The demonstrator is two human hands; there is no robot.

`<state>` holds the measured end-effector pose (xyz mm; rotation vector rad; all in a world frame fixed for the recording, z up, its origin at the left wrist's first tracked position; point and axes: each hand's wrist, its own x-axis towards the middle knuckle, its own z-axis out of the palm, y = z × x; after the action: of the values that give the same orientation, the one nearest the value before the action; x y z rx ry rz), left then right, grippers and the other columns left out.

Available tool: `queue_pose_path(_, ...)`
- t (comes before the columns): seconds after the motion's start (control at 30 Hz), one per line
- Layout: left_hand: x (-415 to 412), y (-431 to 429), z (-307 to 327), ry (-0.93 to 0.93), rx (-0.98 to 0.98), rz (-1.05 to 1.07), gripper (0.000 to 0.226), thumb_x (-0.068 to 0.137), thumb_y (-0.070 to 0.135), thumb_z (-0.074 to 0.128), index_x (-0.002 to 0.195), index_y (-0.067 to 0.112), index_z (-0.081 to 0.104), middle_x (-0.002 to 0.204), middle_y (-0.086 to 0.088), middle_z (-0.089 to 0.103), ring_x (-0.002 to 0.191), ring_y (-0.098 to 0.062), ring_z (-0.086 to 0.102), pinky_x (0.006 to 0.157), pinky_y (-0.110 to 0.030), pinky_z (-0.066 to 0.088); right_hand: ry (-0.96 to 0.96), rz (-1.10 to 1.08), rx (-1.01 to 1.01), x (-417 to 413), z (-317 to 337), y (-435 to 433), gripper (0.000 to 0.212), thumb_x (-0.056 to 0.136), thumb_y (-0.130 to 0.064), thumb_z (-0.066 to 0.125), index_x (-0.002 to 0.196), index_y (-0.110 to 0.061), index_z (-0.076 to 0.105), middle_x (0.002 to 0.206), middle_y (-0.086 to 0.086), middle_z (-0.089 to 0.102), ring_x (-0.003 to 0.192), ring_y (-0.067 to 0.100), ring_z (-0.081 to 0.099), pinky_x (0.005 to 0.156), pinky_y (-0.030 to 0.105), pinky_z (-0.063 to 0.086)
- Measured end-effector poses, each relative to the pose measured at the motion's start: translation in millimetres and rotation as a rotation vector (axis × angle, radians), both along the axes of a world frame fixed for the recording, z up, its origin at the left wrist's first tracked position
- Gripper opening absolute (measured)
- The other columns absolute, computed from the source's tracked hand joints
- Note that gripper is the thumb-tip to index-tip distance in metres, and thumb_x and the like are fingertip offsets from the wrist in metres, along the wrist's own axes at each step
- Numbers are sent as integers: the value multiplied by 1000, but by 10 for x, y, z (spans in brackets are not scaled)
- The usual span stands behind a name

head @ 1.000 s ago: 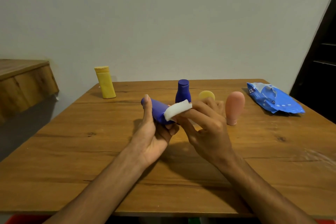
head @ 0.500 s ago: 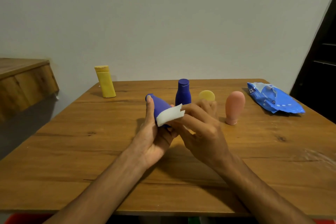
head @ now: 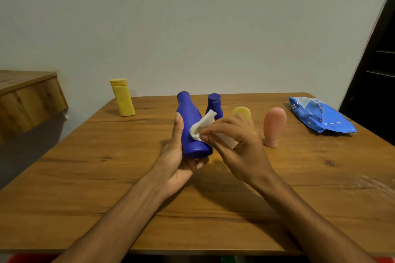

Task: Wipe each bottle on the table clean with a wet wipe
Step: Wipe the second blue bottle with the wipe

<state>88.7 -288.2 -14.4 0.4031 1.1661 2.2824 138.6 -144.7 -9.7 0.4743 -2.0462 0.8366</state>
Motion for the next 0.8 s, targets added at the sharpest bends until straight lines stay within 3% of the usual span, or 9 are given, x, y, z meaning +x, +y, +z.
queue_pose_path(0.1, -11, -23, -48, 127, -65, -98, 83, 54, 71, 76, 121, 23, 65, 101, -9, 70, 83, -17, 68, 67, -33, 56, 66, -75, -92, -10, 23, 43, 15, 86, -30, 65, 99, -24, 71, 97, -8, 67, 93, 17, 55, 78, 48, 43)
queue_pose_path(0.23, -21, -73, -39, 374, -244, -152, 82, 59, 75, 70, 121, 22, 63, 104, -13, 69, 93, -22, 66, 78, -36, 55, 123, -155, -216, 11, 48, 75, 19, 86, -21, 68, 105, -21, 68, 100, -6, 66, 94, 15, 57, 77, 39, 48)
queue_pose_path(0.37, -22, -101, 19, 560, -464, -79, 92, 52, 77, 73, 125, 24, 55, 106, -2, 72, 100, -15, 68, 79, -27, 55, 133, -180, -282, 40, 73, 89, 19, 85, -14, 69, 104, -14, 69, 101, -4, 67, 98, 12, 59, 80, 27, 49)
queue_pose_path(0.43, -11, -116, 50, 624, -537, -65, 89, 55, 71, 76, 129, 28, 50, 109, 4, 72, 104, -10, 66, 86, -28, 56, 145, -189, -296, 57, 92, 78, 18, 85, -14, 69, 104, -14, 69, 101, -5, 67, 100, 8, 58, 80, 20, 47)
queue_pose_path(0.53, -42, -142, 69, 675, -647, 14, 71, 70, 43, 81, 131, 34, 46, 114, 5, 69, 108, -7, 64, 99, -38, 51, 179, -240, -284, 87, 134, 44, 16, 84, -10, 70, 100, -9, 69, 97, -4, 66, 98, -10, 50, 80, 4, 36)
queue_pose_path(0.67, -56, -181, 61, 714, -721, 108, 60, 73, 27, 83, 120, 40, 47, 111, 12, 63, 98, 4, 62, 85, -24, 52, 151, -207, -315, 111, 191, 39, 16, 84, -9, 70, 99, -4, 70, 95, 0, 68, 94, -12, 50, 76, 1, 36)
queue_pose_path(0.73, -58, -196, 50, 706, -720, 136, 56, 76, 21, 81, 119, 38, 49, 106, 16, 62, 96, -3, 62, 81, -27, 56, 133, -181, -325, 124, 231, 44, 15, 84, -10, 69, 98, -5, 71, 93, 1, 69, 91, -10, 53, 74, 1, 37)
queue_pose_path(0.8, -72, -207, 46, 731, -757, 165, 57, 78, 20, 80, 119, 44, 49, 104, 18, 61, 100, -16, 61, 88, -38, 55, 126, -157, -338, 126, 265, 52, 16, 84, -14, 69, 98, -7, 71, 93, 0, 69, 90, -5, 57, 72, 3, 39)
